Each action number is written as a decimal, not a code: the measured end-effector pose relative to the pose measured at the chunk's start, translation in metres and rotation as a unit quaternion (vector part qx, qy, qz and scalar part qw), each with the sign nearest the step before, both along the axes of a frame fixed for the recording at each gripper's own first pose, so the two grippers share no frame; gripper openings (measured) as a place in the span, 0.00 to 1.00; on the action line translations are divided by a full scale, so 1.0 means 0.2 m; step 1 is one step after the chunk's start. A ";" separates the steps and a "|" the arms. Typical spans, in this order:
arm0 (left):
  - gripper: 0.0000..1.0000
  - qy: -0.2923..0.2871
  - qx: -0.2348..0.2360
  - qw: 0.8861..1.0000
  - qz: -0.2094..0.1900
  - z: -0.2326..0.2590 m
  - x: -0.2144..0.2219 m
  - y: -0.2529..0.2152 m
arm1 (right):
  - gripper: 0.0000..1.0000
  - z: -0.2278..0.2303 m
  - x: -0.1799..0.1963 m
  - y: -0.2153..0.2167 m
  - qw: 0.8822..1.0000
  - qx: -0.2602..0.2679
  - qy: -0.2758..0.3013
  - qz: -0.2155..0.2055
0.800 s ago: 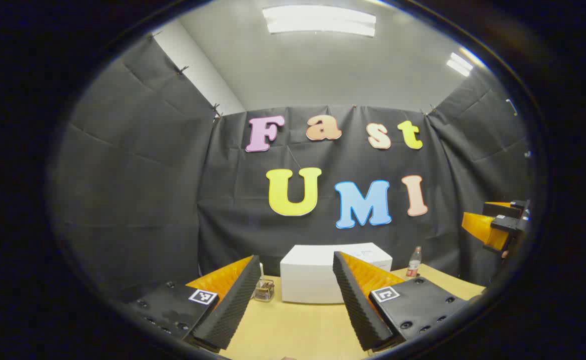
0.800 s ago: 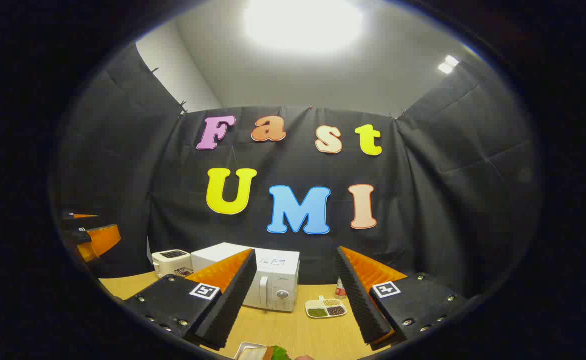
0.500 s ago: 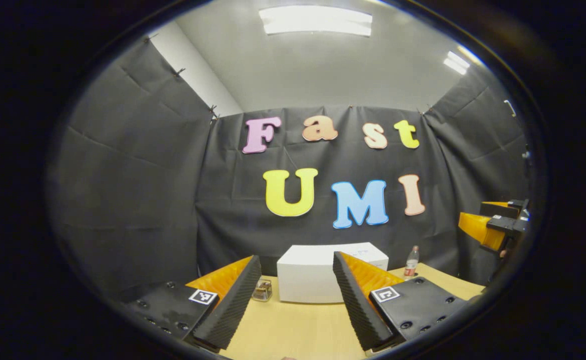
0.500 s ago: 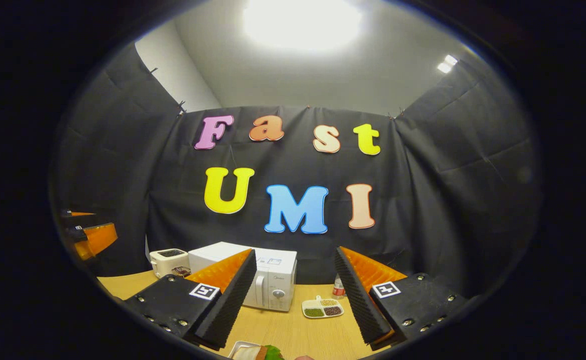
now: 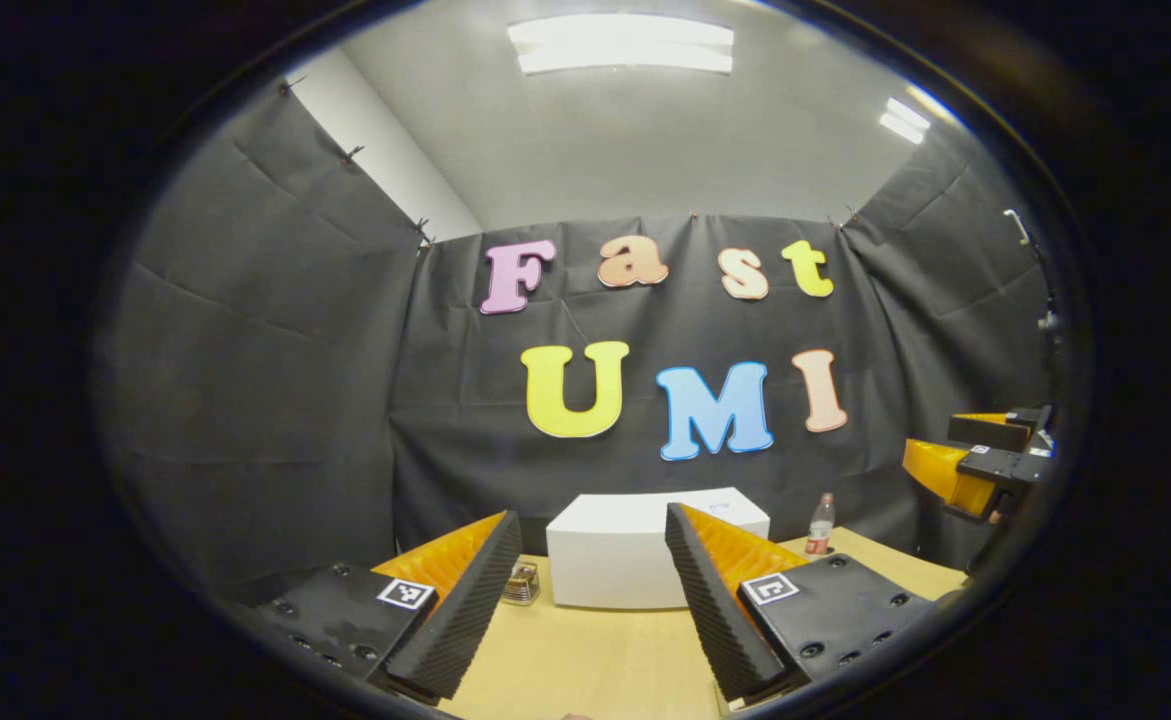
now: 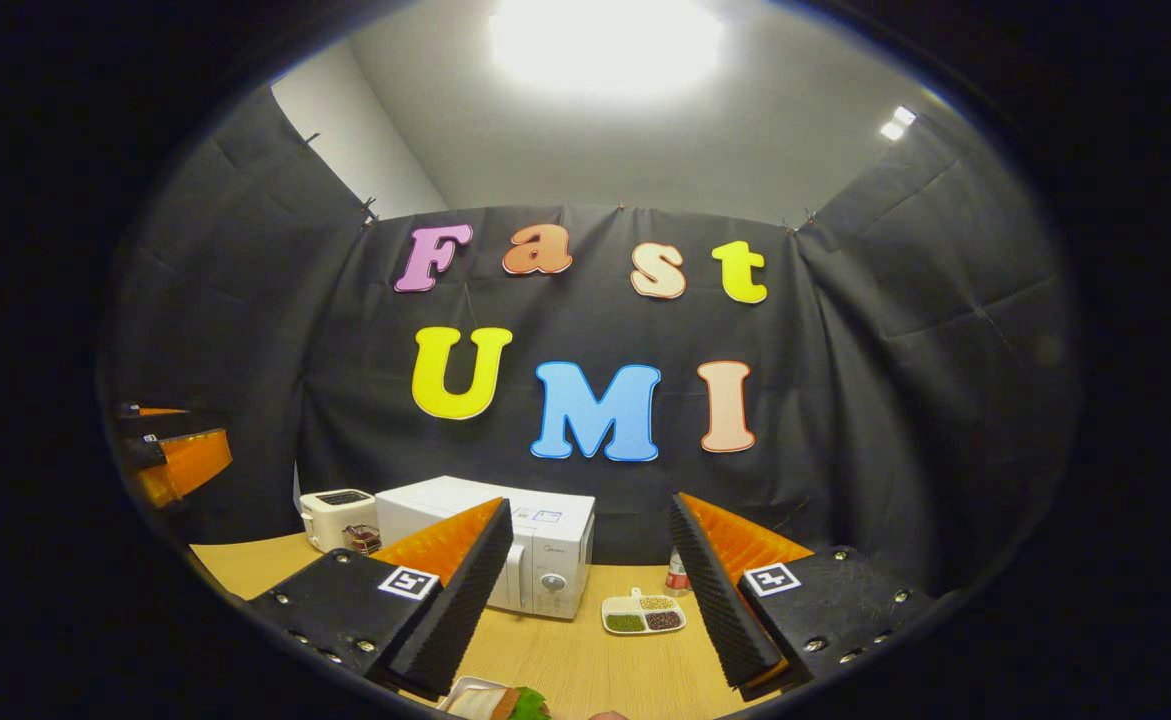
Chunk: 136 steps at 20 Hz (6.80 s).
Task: Open the microwave oven with the left hand, put the food in, and close the microwave oven.
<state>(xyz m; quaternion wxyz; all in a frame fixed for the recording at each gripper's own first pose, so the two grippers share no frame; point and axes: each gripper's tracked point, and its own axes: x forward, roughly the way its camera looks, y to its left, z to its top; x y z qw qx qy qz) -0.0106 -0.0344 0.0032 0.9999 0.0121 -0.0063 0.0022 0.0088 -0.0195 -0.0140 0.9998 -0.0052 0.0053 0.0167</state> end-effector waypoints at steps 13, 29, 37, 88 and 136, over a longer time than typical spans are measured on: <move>0.95 0.001 -0.001 1.000 -0.009 -0.12 0.17 -0.28 | 0.95 -0.09 -0.07 -0.20 1.000 0.003 -0.004 0.002; 0.96 0.069 -0.009 0.990 -0.123 -0.74 1.14 -0.68 | 0.95 -0.22 0.21 -0.26 0.996 -0.023 0.029 -0.081; 0.98 0.134 -0.004 0.976 -0.171 -1.19 1.47 -0.95 | 0.95 -0.35 0.22 -0.39 0.985 -0.050 0.080 -0.143; 0.15 0.229 0.024 0.973 -0.023 -1.47 0.71 -0.23 | 0.95 -0.25 -0.16 -0.22 0.998 -0.011 0.054 0.002; 1.00 0.069 -0.016 0.997 0.019 -0.48 0.09 0.43 | 0.96 -1.29 -0.17 0.32 0.906 0.089 0.409 0.064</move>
